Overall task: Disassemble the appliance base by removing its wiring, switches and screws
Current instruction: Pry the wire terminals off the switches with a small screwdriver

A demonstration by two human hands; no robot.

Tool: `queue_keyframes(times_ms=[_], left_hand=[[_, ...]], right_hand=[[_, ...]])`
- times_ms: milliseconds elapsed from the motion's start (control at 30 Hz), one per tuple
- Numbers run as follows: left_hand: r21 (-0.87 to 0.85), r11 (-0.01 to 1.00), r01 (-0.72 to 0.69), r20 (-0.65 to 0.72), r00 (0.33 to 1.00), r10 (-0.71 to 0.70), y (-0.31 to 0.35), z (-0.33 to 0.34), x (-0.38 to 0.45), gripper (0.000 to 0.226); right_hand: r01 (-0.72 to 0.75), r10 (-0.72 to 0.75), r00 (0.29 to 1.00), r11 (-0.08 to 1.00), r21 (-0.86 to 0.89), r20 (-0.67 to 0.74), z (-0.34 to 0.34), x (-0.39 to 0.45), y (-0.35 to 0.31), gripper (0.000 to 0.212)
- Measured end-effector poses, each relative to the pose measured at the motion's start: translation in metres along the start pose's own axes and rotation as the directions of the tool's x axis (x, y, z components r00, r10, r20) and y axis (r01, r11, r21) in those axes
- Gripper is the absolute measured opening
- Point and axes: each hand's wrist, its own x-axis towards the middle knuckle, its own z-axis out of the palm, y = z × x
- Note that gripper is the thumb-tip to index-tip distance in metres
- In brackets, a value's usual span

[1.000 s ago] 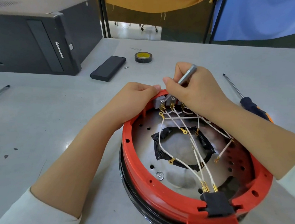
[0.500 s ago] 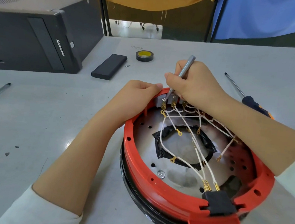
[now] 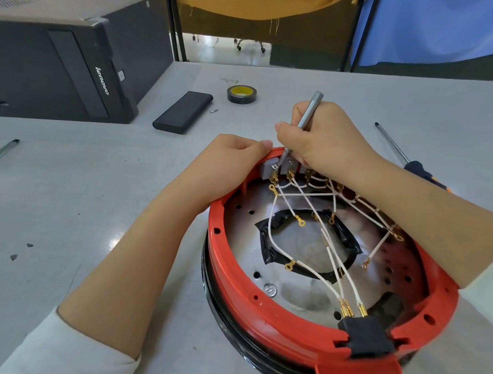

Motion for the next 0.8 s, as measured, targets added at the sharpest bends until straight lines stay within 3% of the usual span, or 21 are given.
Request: queue_keyframes(times_ms=[400, 633, 800], left_hand=[[-0.017, 1.000, -0.008, 0.000, 1.000, 0.008, -0.001, 0.000, 0.000, 0.050], [0.008, 1.000, 0.003, 0.002, 1.000, -0.003, 0.001, 0.000, -0.002, 0.052], [0.030, 1.000, 0.002, -0.004, 1.000, -0.002, 0.002, 0.001, 0.000, 0.052]], right_hand=[[0.172, -0.178, 0.982, 0.982, -0.082, -0.068, 0.002, -0.014, 0.005, 0.040], [0.013, -0.013, 1.000, 1.000, 0.007, 0.009, 0.001, -0.001, 0.000, 0.036], [0.002, -0.002, 1.000, 1.000, -0.002, 0.029, 0.001, 0.002, -0.001, 0.035]])
